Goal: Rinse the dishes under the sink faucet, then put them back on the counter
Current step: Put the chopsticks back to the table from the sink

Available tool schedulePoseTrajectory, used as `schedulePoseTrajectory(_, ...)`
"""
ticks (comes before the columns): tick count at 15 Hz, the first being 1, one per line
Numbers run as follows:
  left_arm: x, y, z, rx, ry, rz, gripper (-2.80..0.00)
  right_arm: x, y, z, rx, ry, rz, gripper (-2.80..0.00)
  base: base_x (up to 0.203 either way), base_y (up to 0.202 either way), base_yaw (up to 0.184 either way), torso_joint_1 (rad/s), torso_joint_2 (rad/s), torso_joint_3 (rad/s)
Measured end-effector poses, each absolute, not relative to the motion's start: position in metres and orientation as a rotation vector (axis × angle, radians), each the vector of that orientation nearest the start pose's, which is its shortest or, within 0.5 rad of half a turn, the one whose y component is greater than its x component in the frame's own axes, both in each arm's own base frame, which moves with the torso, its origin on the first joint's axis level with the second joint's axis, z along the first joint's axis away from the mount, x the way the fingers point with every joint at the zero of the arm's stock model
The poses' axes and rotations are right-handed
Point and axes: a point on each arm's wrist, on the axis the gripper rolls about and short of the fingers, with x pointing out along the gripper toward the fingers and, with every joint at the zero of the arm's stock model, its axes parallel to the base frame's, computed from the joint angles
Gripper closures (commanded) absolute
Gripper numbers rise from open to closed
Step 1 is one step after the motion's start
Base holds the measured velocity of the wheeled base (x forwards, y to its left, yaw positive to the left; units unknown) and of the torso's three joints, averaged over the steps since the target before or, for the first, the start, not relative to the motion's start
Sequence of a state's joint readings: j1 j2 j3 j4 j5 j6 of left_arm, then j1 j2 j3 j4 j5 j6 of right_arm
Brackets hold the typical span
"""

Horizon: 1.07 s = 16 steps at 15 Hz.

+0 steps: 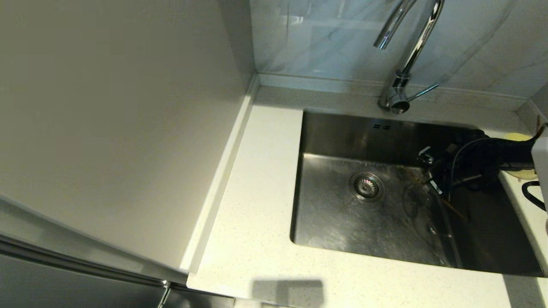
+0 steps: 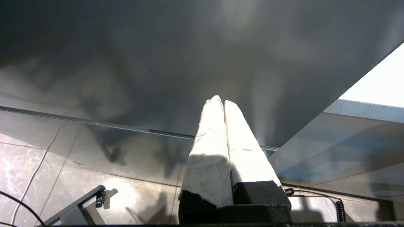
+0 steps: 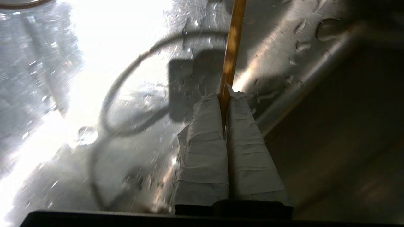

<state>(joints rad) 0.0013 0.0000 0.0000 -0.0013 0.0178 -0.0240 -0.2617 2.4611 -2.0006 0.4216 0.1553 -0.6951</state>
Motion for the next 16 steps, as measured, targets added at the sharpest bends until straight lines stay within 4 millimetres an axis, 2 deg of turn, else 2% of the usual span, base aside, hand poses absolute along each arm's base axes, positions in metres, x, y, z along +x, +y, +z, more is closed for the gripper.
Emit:
schedulePoseTrajectory(10,-0.023,0.0,0.076,-0.024,-0.002,0.019,0.0,0.447,-0.119,0.149,-0.461,0.851,0.197,0.0,0.0,0.0,0.0,0.0,0.0,0.0)
schedulePoseTrajectory(16,-0.023,0.0,0.076,-0.024,-0.002,0.019,0.0,0.424,-0.112,0.179,-0.45,0.836,0.187,0.0,0.0,0.0,0.0,0.0,0.0,0.0)
